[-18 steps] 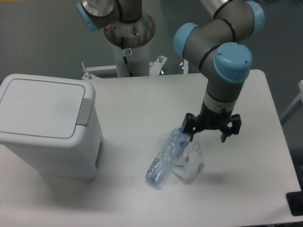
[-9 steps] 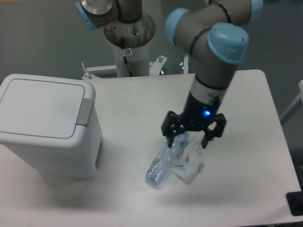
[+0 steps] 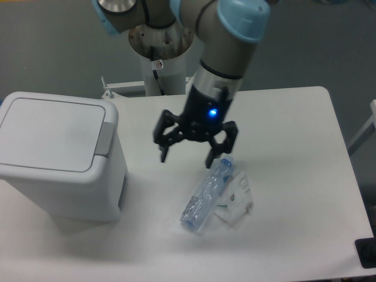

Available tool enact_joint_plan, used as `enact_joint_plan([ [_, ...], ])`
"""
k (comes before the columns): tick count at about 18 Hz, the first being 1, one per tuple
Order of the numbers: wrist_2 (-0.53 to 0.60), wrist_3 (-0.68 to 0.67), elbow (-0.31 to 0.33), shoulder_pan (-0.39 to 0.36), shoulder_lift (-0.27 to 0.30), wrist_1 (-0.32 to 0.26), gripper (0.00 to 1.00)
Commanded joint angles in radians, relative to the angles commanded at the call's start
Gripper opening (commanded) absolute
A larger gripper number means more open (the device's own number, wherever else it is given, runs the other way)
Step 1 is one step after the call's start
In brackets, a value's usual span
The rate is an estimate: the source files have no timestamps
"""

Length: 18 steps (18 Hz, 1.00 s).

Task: Open the trash can
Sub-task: 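Move the gripper over the bottle toward the white trash can, then move the open gripper above the grey button on the trash can lid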

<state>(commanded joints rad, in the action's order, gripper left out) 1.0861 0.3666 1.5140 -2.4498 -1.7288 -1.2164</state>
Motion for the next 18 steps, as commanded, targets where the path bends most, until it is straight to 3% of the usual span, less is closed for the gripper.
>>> enact_joint_plan([
  [18,-0.054,-0.020,0.015,-0.032,0.032,-0.003,1.00],
])
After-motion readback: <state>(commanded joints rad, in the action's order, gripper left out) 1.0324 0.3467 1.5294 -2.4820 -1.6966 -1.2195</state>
